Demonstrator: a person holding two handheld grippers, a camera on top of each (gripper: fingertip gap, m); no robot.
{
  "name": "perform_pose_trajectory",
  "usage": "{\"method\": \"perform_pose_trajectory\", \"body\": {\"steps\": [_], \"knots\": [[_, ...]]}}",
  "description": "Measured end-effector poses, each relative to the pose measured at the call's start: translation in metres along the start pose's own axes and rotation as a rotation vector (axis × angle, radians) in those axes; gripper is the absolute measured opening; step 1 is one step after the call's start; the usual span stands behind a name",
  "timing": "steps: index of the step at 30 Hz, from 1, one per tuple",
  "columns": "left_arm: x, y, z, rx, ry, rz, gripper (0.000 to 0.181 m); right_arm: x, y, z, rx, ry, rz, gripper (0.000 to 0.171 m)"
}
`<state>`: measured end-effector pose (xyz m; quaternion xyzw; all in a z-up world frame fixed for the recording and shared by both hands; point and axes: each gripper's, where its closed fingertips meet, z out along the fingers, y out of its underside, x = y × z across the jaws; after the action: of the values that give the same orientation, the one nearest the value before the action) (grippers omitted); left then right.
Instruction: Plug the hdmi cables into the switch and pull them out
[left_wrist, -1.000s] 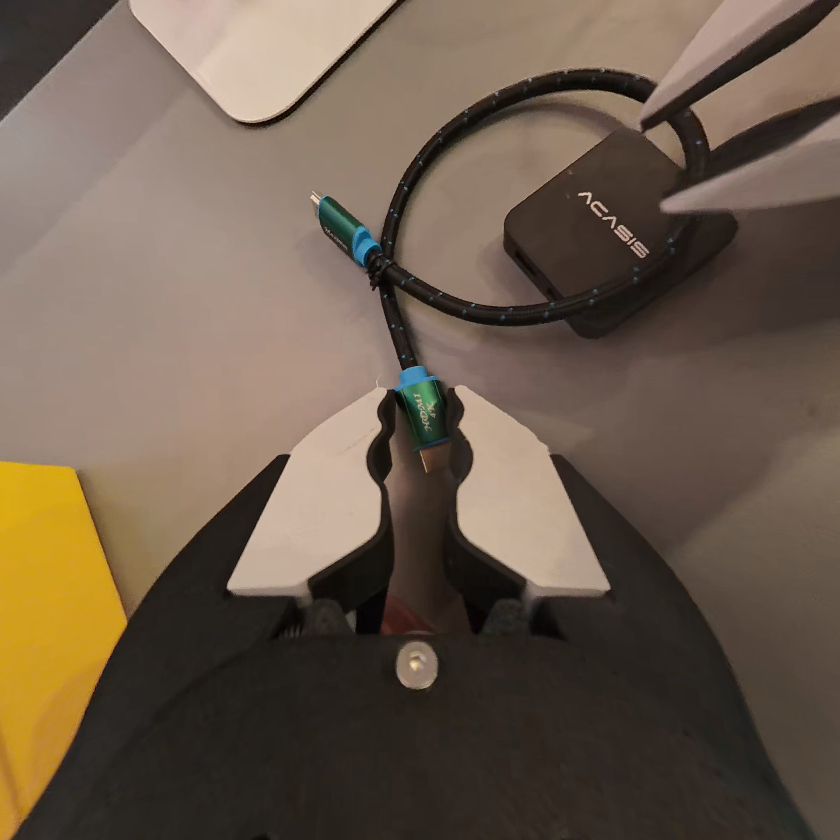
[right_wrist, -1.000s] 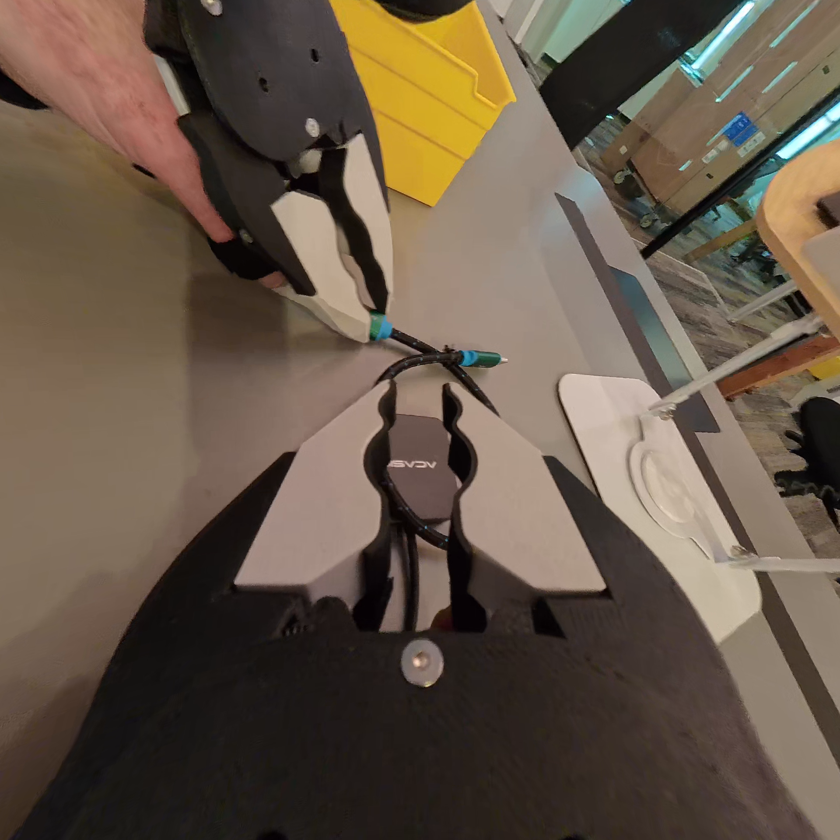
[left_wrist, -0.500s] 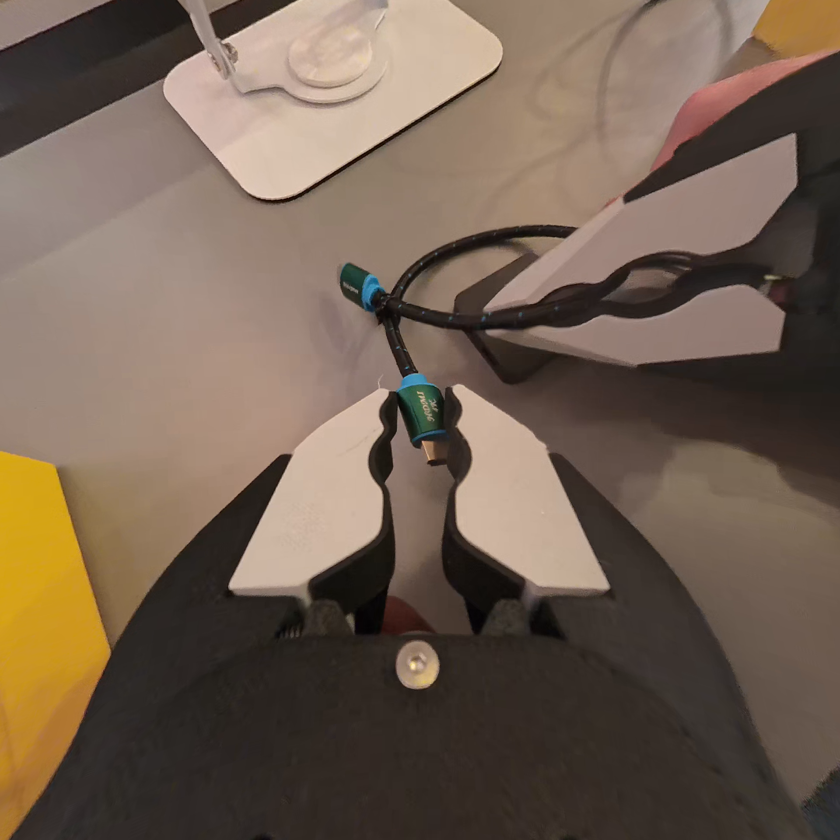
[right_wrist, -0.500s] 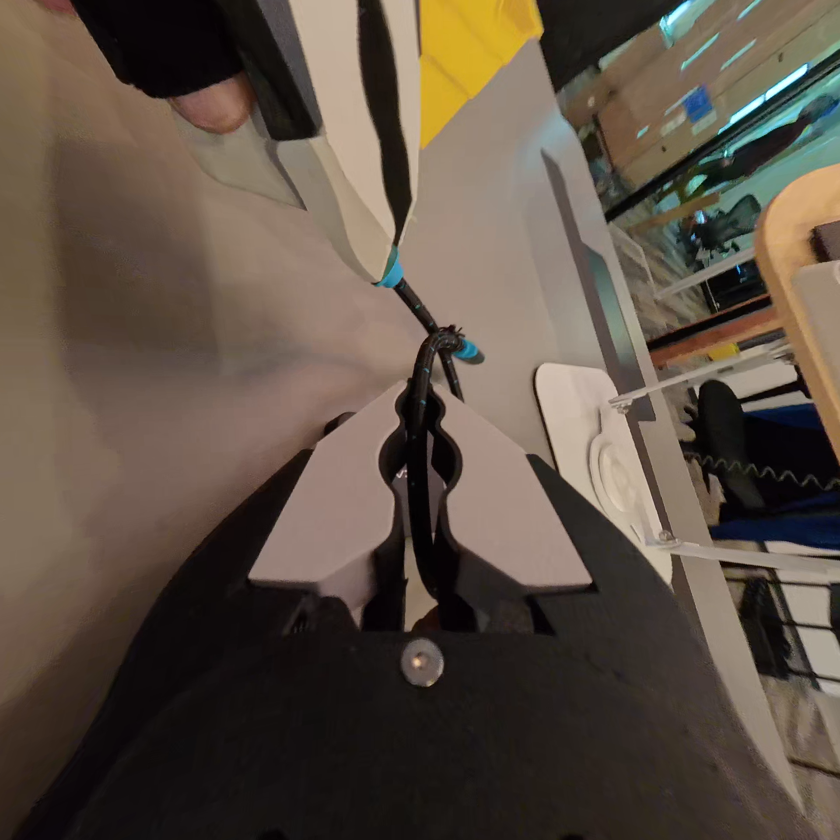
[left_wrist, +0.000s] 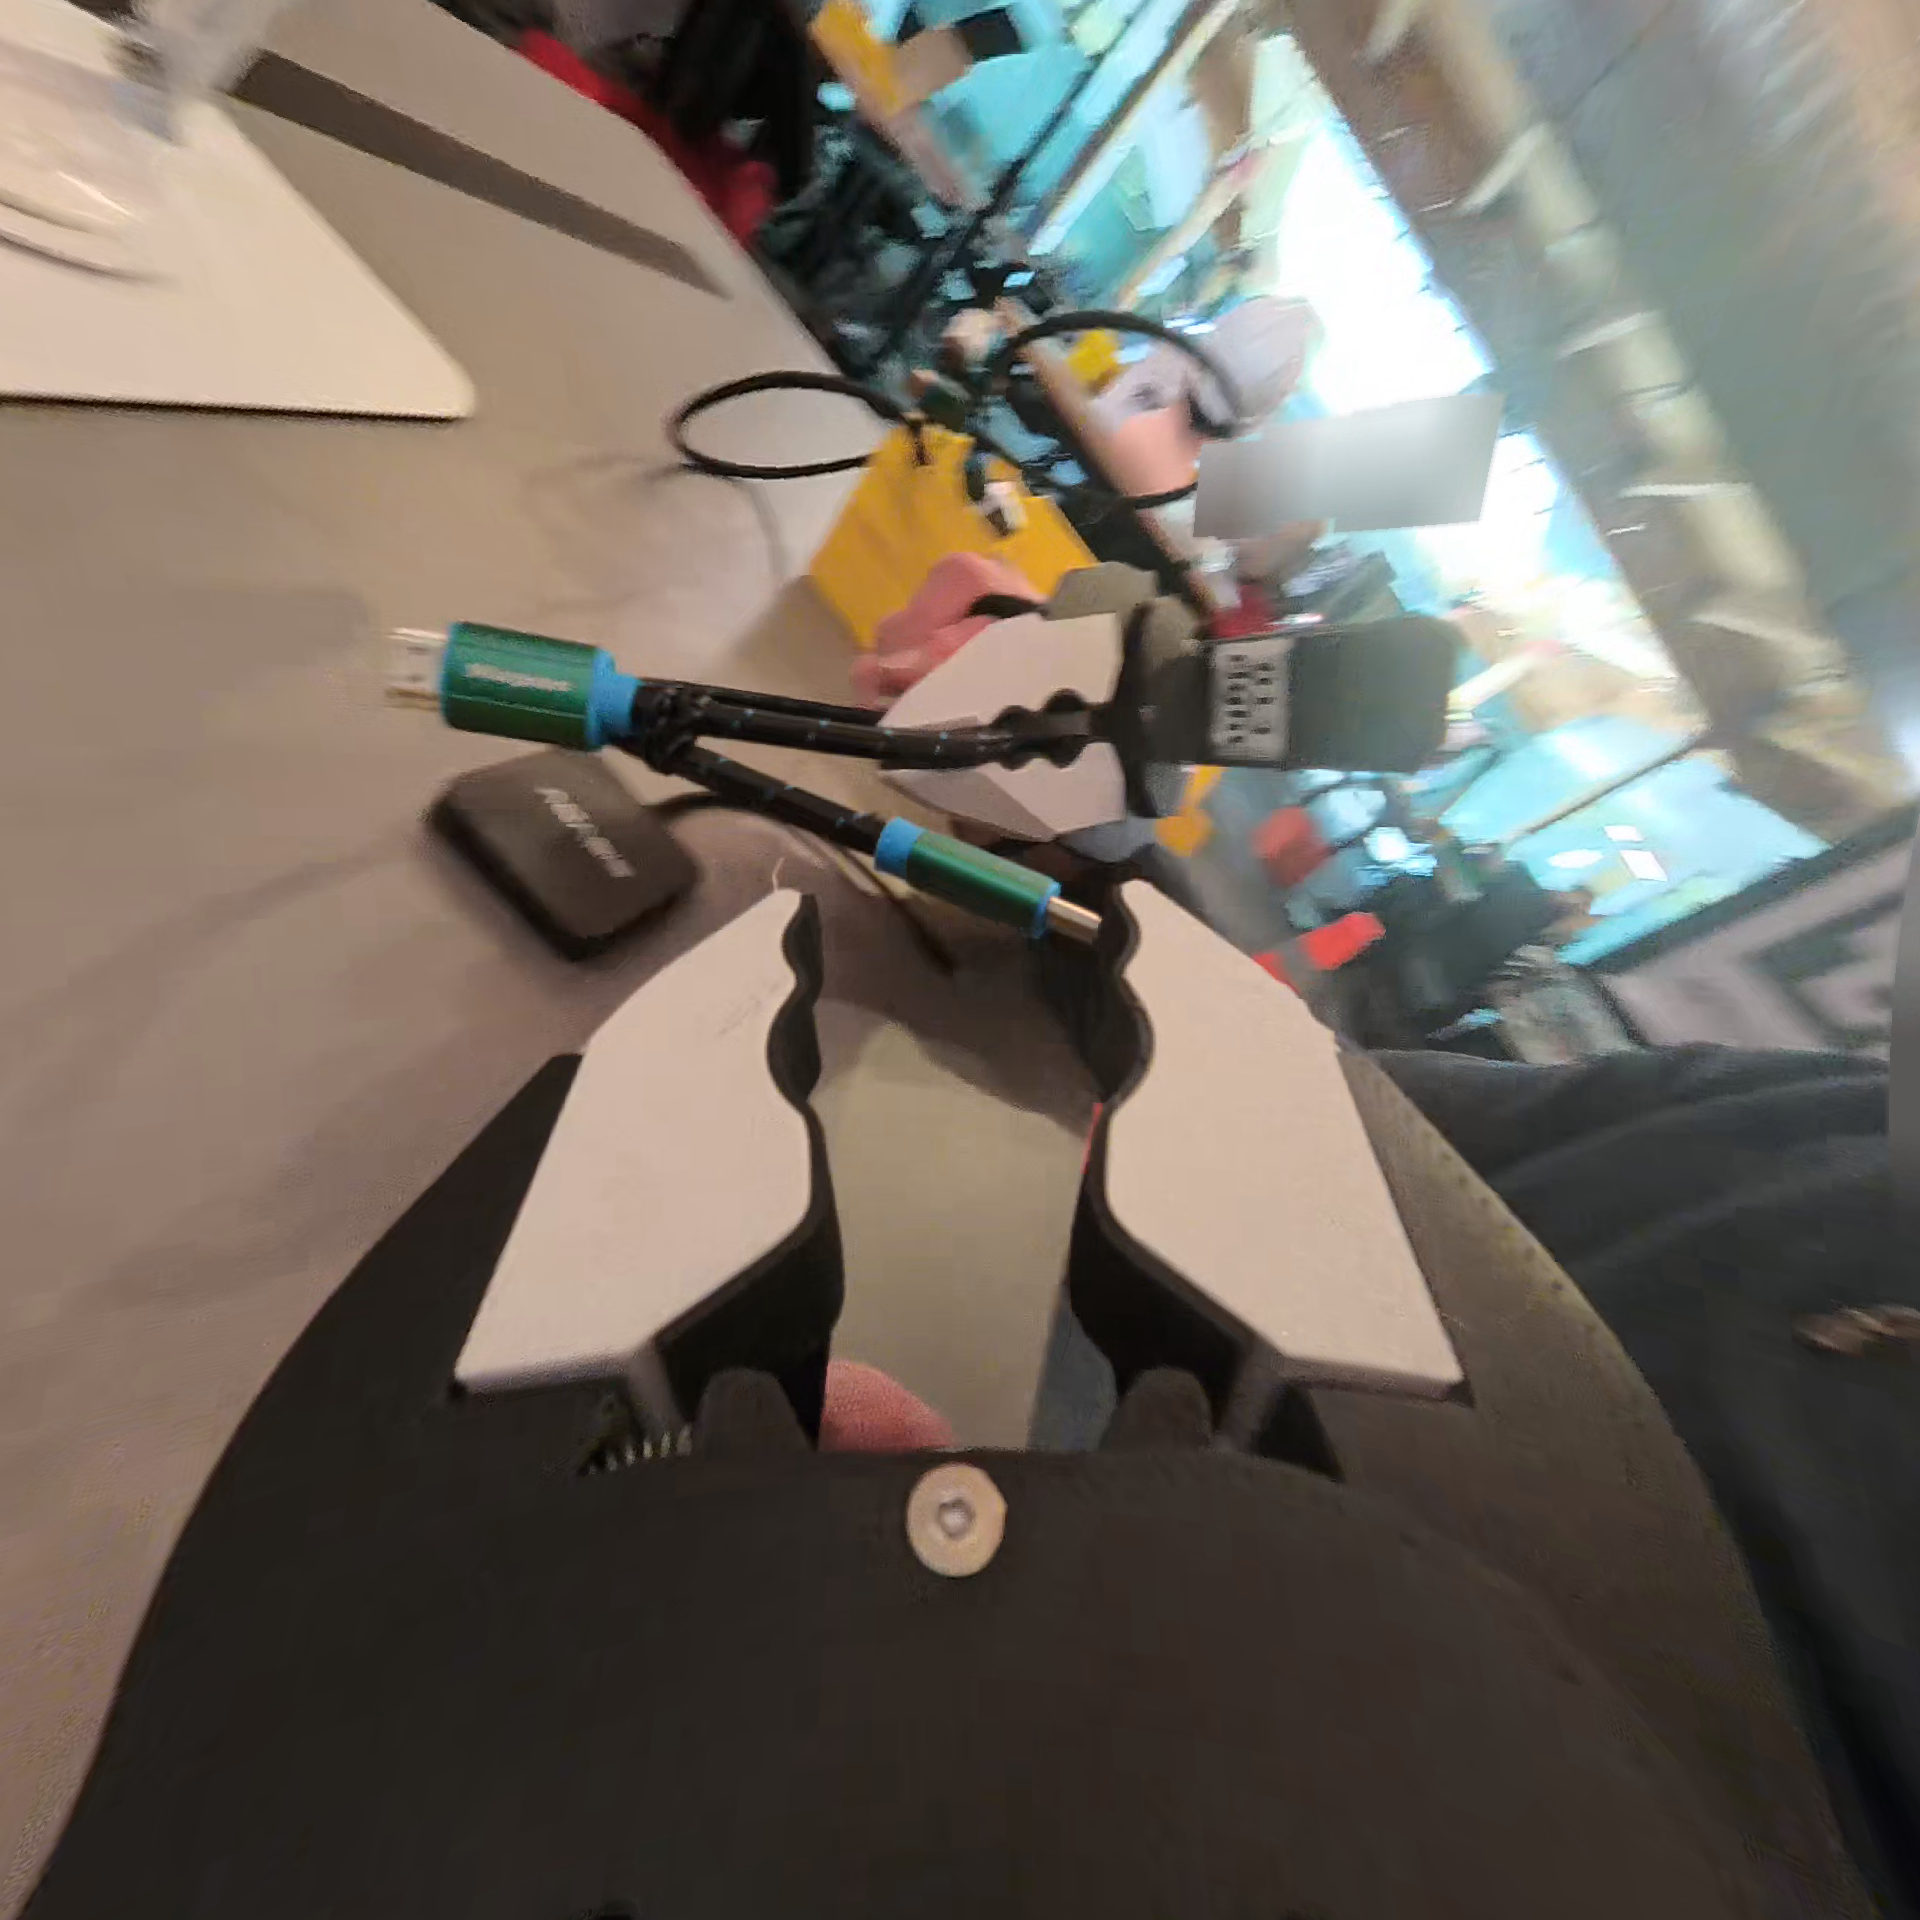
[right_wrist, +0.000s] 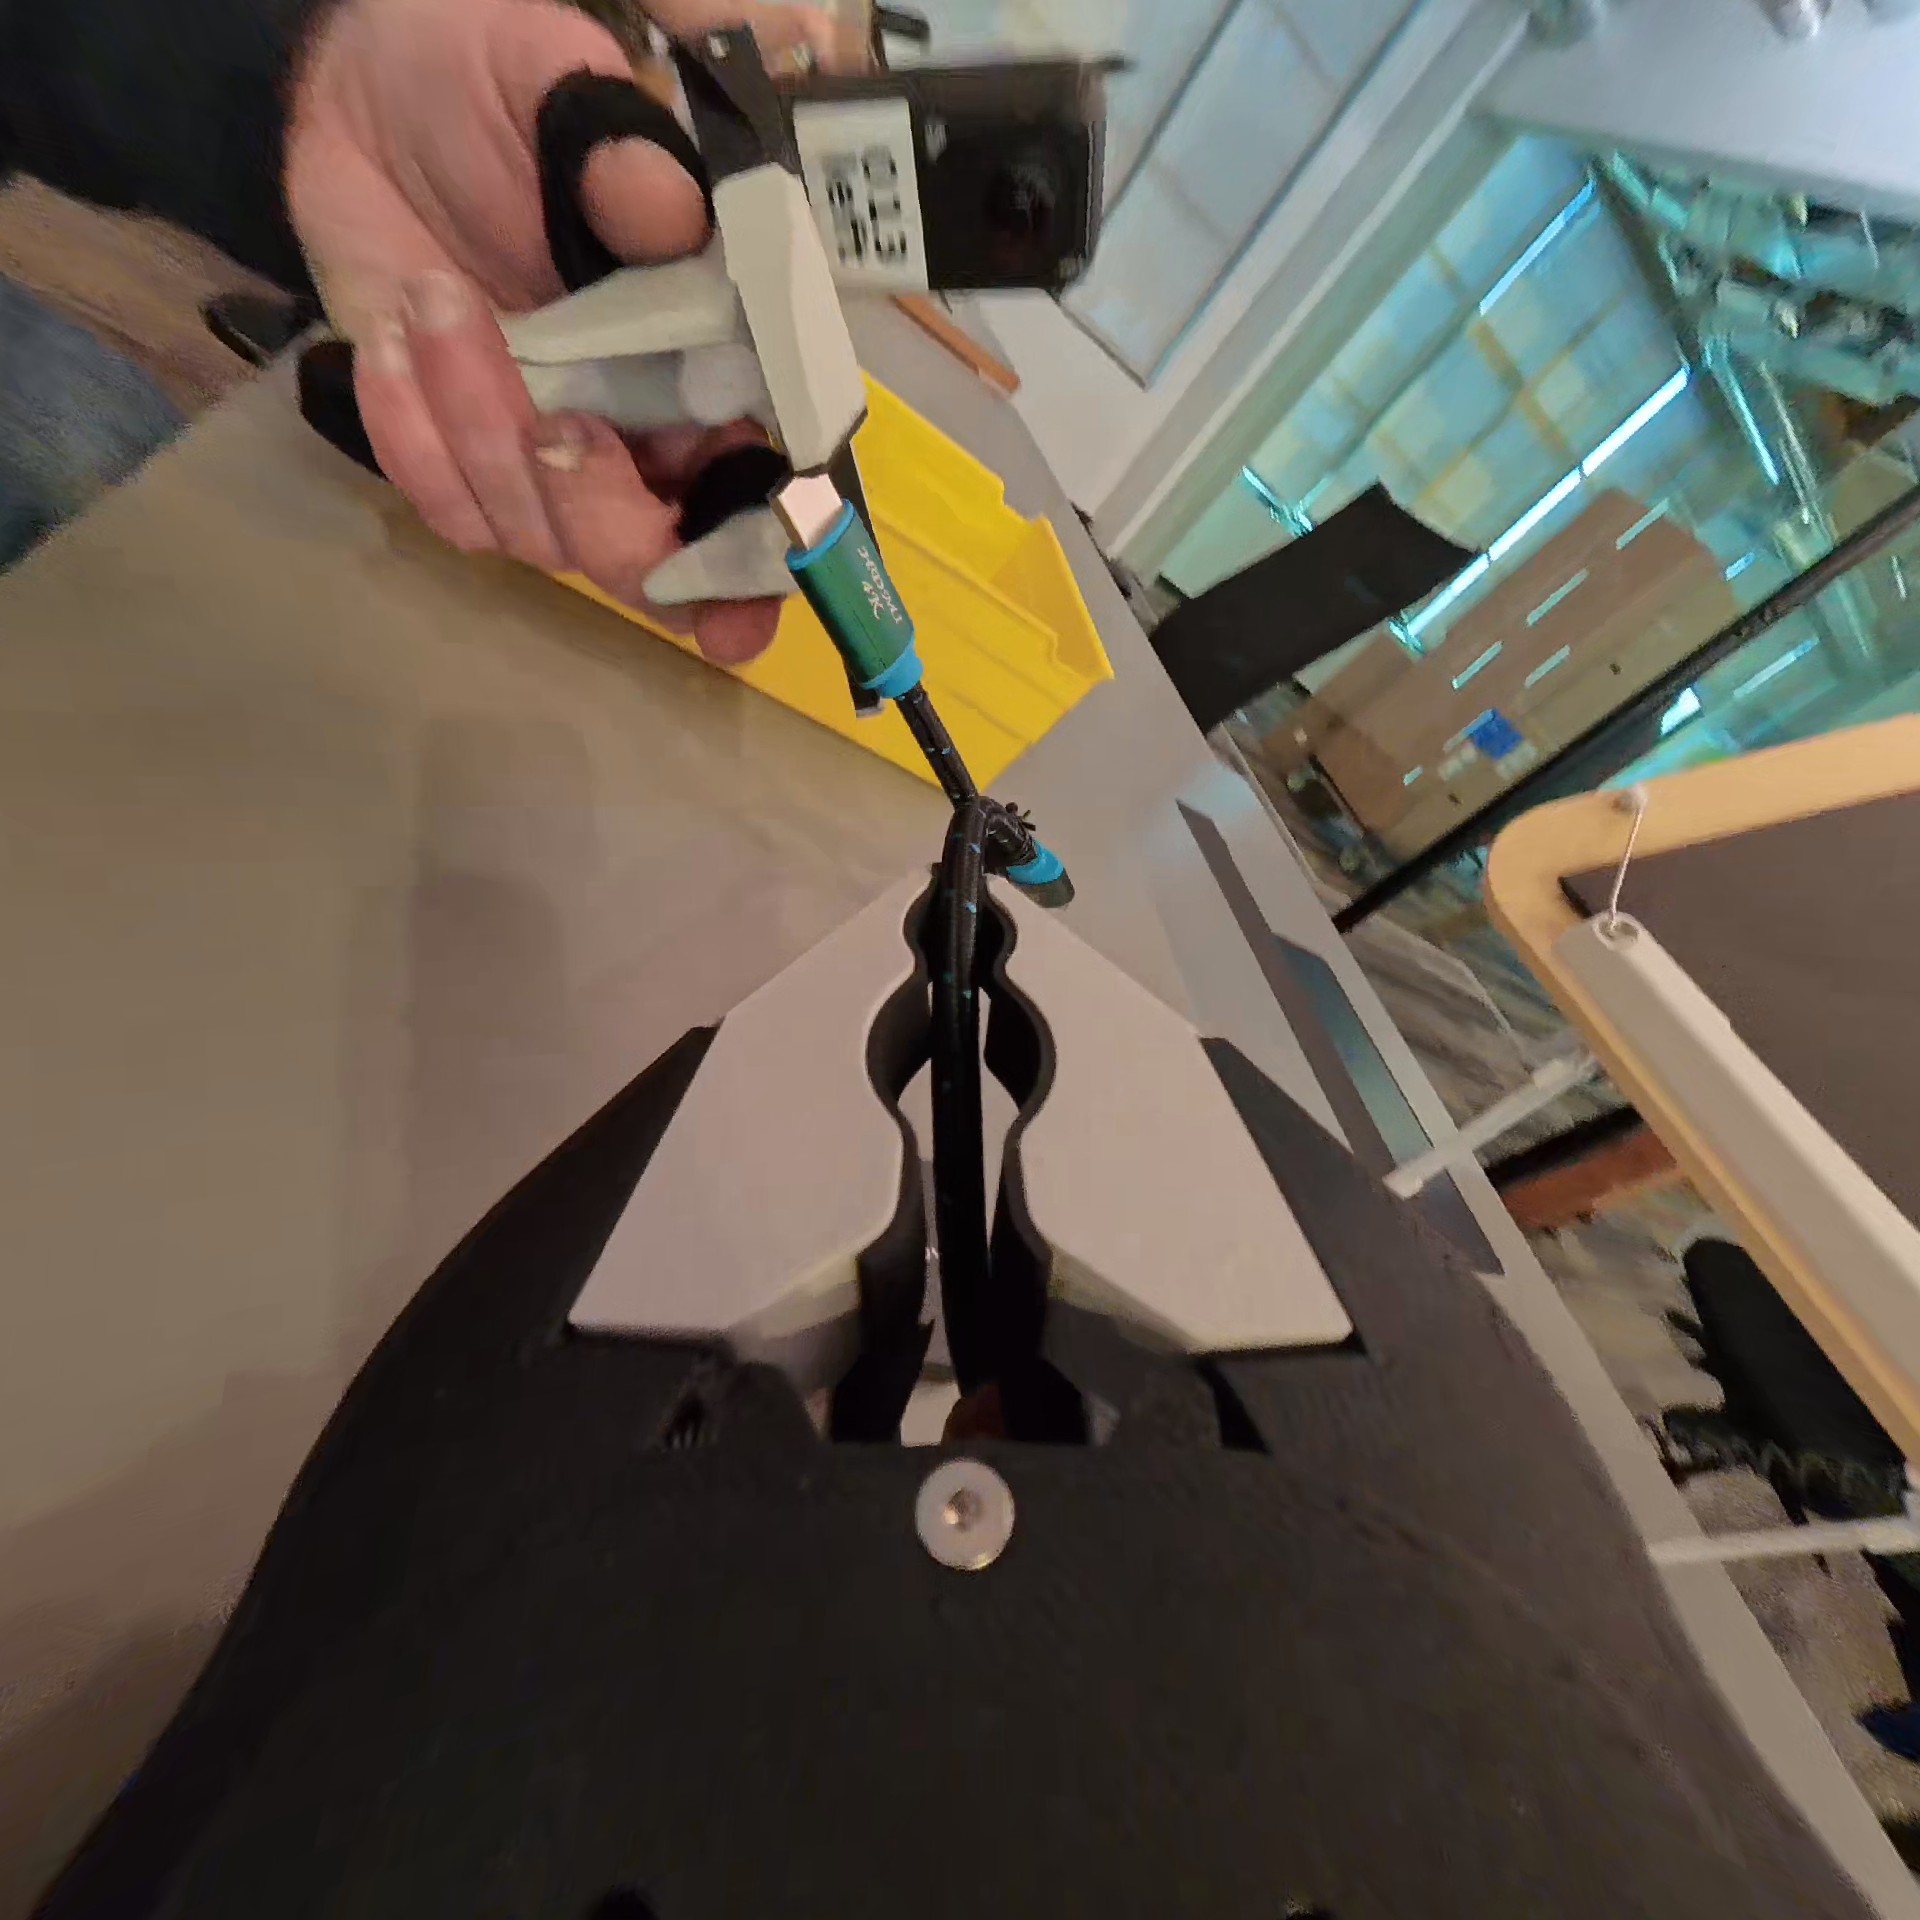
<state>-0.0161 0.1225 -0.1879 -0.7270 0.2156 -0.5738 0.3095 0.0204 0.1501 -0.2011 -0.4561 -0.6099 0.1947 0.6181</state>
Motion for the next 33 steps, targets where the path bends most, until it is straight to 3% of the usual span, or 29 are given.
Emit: {"method": "perform_pose_trajectory", "body": {"steps": [4,7,12,24,33], "knots": [[0.027,0.009,0.001,0.002,0.211,-0.043,0.057,-0.008,-0.022,-0.005,0.081,-0.035,-0.019,0.000],[0.043,0.001,-0.001,0.111,0.347,-0.086,0.056,-0.013,-0.032,-0.008,0.114,-0.053,-0.038,0.000],[0.043,0.003,0.003,0.150,0.417,-0.132,0.054,-0.022,-0.034,-0.009,0.118,-0.090,-0.069,0.000],[0.038,0.006,0.016,0.182,0.378,-0.127,0.043,-0.025,-0.026,-0.005,0.064,-0.079,-0.133,0.000],[0.038,0.007,0.024,0.174,0.276,0.003,0.041,-0.013,-0.012,-0.003,-0.012,-0.016,-0.152,0.005]]}}
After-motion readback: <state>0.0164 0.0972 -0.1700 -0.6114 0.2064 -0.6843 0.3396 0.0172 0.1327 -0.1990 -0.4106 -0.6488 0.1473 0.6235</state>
